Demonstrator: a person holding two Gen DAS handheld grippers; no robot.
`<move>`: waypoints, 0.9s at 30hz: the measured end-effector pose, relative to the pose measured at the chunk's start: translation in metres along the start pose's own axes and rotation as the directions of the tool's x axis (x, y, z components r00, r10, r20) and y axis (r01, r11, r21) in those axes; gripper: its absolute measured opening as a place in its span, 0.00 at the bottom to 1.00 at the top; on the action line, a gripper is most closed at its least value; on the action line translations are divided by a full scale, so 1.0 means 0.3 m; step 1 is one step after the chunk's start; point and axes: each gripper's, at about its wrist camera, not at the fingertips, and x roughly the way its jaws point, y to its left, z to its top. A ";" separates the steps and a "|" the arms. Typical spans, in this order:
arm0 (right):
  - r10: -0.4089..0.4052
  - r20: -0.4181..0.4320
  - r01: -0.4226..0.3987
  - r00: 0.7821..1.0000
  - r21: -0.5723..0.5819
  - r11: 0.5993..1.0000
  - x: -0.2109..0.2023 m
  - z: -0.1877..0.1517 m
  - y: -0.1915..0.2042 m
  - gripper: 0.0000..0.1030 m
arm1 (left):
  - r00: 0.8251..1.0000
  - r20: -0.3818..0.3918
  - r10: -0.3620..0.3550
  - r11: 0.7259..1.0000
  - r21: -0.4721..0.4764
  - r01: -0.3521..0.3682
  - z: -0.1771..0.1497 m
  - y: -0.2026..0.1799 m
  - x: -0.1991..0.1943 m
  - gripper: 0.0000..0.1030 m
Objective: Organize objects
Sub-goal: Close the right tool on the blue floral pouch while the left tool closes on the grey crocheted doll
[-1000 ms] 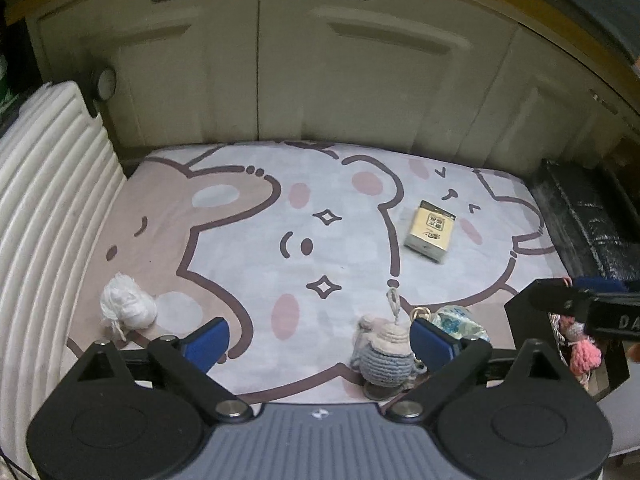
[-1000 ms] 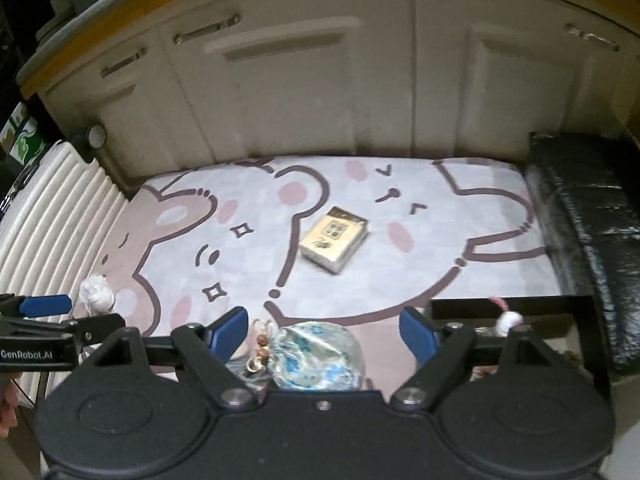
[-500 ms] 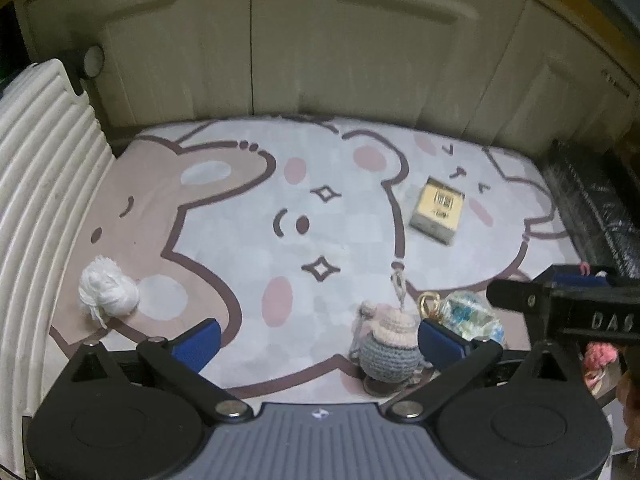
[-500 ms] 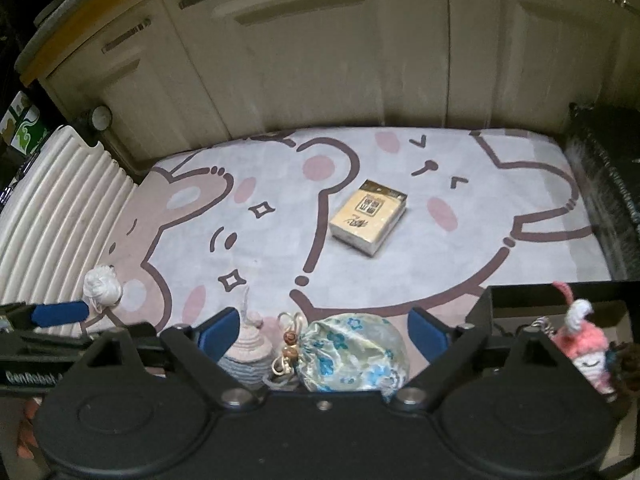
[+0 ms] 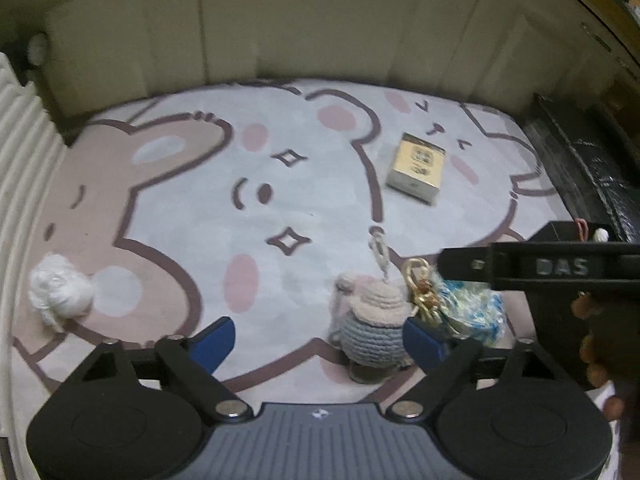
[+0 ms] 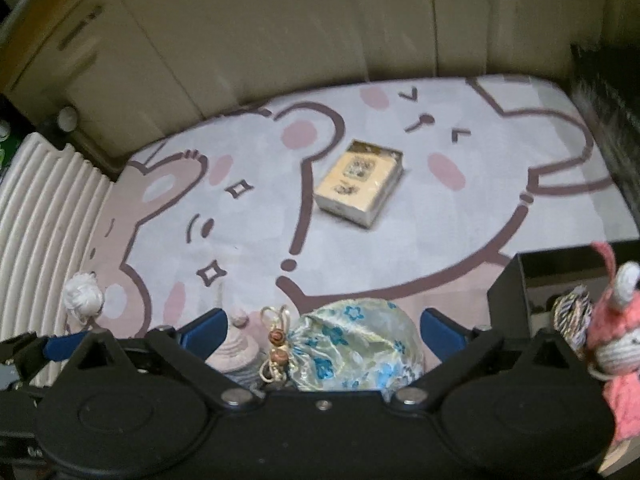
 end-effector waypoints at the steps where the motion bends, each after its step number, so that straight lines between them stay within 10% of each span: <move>1: 0.001 -0.011 -0.001 1.000 0.012 1.000 0.014 -0.001 -0.003 1.00 | 1.000 -0.004 -0.009 1.000 0.009 0.009 0.001 -0.005 0.007 0.81; 27: -0.150 -0.186 0.152 0.971 -0.004 0.988 0.236 -0.015 0.004 1.00 | 0.994 -0.088 -0.067 0.992 0.105 0.076 0.011 -0.066 0.190 0.84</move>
